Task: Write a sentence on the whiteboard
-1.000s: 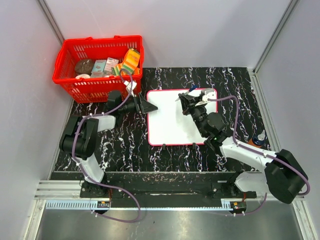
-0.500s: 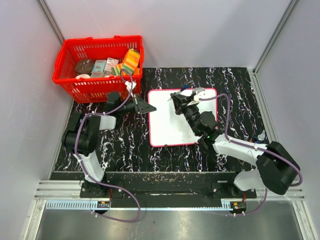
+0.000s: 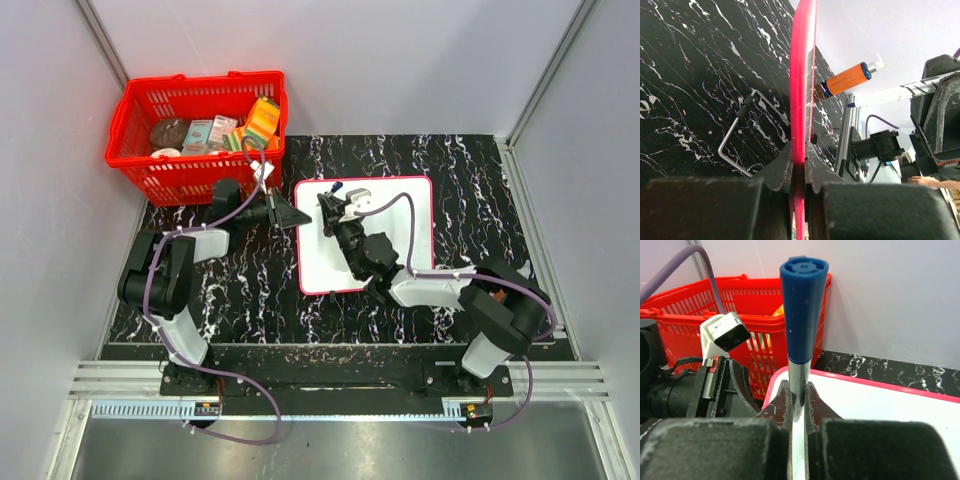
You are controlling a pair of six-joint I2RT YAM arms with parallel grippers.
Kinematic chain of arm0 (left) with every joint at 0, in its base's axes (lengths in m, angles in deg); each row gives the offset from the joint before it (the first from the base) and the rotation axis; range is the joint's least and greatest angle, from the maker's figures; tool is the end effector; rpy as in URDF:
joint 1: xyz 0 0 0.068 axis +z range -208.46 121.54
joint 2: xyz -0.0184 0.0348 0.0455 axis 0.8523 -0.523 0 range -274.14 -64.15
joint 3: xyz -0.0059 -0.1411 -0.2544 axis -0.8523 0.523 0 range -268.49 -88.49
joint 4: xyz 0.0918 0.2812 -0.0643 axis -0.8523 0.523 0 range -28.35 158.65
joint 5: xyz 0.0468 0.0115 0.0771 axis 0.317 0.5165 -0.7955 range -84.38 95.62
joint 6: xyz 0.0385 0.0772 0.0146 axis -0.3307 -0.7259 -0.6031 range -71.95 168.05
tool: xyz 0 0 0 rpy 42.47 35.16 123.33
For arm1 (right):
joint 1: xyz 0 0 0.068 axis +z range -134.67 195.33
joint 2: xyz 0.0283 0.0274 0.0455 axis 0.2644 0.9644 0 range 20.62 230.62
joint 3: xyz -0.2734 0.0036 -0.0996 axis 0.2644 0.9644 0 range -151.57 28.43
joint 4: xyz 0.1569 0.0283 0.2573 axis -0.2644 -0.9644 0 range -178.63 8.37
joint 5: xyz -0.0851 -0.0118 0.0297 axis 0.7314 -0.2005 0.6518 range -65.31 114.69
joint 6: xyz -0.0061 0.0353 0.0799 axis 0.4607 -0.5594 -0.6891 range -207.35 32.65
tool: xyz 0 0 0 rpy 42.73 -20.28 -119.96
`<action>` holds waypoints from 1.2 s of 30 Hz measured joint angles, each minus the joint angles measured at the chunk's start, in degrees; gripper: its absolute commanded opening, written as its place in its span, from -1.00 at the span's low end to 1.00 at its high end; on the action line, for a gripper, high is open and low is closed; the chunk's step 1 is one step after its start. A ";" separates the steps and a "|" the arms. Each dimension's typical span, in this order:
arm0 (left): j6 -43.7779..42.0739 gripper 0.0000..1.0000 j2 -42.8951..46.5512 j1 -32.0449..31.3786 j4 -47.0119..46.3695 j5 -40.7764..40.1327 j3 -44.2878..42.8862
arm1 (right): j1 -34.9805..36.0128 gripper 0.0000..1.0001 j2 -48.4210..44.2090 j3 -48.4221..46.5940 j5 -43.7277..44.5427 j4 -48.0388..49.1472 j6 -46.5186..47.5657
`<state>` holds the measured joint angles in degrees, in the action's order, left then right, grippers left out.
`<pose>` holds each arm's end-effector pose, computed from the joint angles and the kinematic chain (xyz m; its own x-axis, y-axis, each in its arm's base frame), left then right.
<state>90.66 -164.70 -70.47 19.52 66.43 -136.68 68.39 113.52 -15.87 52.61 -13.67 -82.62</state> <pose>0.3827 -0.1506 0.1797 -0.7656 -0.1747 -0.6192 0.5754 0.2444 -0.7805 0.2723 0.3016 0.2663 0.2349 0.1911 -0.9531 -0.4227 0.9030 0.0769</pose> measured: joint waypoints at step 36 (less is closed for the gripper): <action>-3.85 -1.00 0.87 0.11 6.36 0.96 -0.96 | 1.77 -1.00 8.26 -1.40 8.66 7.67 5.07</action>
<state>86.82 -163.82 -70.37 25.88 67.39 -137.64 70.16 121.78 -17.26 61.27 -6.00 -77.54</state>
